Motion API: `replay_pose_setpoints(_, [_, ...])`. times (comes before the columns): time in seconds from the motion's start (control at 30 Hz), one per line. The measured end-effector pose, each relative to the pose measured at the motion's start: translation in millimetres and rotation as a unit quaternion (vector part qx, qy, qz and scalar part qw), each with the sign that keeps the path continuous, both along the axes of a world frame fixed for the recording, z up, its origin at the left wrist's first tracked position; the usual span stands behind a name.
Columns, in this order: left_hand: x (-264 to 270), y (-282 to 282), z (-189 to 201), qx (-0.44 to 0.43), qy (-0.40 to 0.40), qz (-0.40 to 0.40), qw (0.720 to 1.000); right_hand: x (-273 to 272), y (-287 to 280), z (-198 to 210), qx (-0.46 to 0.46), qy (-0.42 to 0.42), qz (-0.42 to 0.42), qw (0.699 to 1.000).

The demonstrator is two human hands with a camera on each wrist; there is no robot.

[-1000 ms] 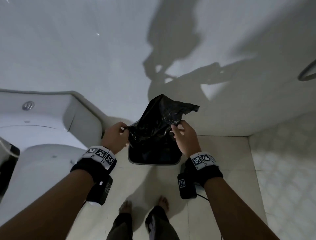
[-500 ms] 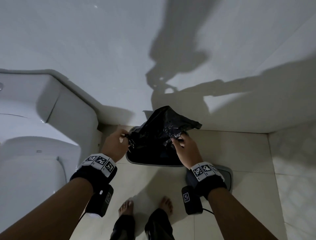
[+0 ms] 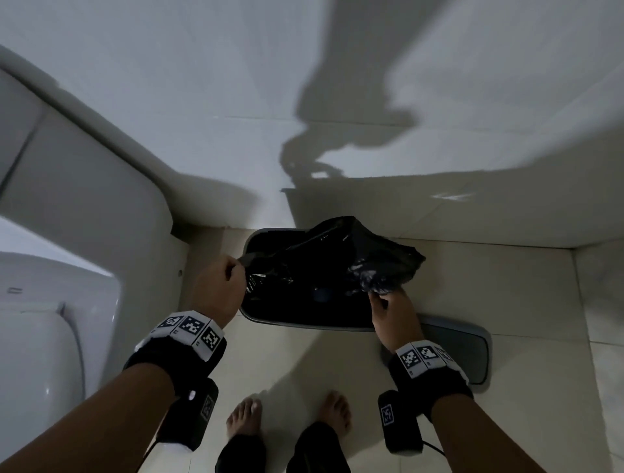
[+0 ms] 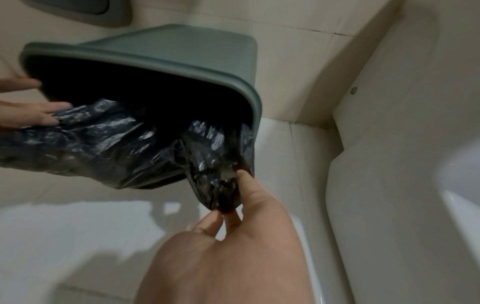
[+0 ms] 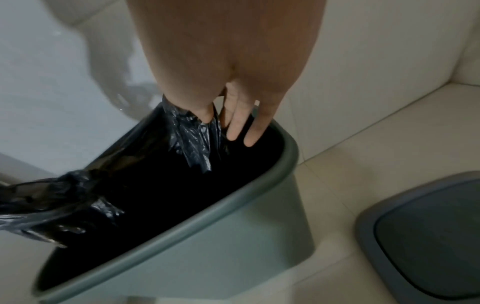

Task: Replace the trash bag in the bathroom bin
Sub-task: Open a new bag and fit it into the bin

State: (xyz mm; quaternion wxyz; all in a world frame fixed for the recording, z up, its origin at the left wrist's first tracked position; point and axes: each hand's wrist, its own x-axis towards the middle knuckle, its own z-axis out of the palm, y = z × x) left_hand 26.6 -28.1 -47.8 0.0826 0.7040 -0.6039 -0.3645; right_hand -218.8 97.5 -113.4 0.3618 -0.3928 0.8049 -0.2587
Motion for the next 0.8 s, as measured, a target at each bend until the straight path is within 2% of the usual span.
replay_pose_setpoints(0.23, [16.4,2.3,-33.9,-0.021,-0.066,-0.028,0.997,-8.9,28.4,-20.7,0.085,-0.017,-0.076,0.993])
replay_pose_setpoints(0.37, [17.1,2.3,-41.4,-0.036,-0.089,-0.036,0.995,-6.6,34.2,-2.1,0.021,-0.021,-0.156,0.987])
replay_pose_setpoints(0.47, [14.7,3.6,-43.0,-0.046,-0.086,-0.033,0.995,-6.4,33.2,20.7,-0.054,0.088,-0.155,0.982])
replay_pose_setpoints(0.57, [11.2,5.2,-43.3,-0.053,-0.087,-0.04,0.994,-12.6,18.9,35.2,-0.146,0.222,-0.044,0.963])
replay_pose_setpoints(0.63, [8.7,6.7,-41.9,-0.045,-0.093,-0.033,0.994,-16.5,3.5,33.2,-0.158,0.242,0.076,0.954])
replay_pose_setpoints(0.73, [7.1,8.1,-40.7,-0.027,-0.109,-0.026,0.993,-13.0,-16.4,22.1,-0.11,0.223,0.194,0.949])
replay_pose_setpoints(0.8, [8.3,7.1,-40.8,-0.037,-0.124,-0.039,0.991,-9.8,-23.2,16.8,-0.039,0.229,0.243,0.942])
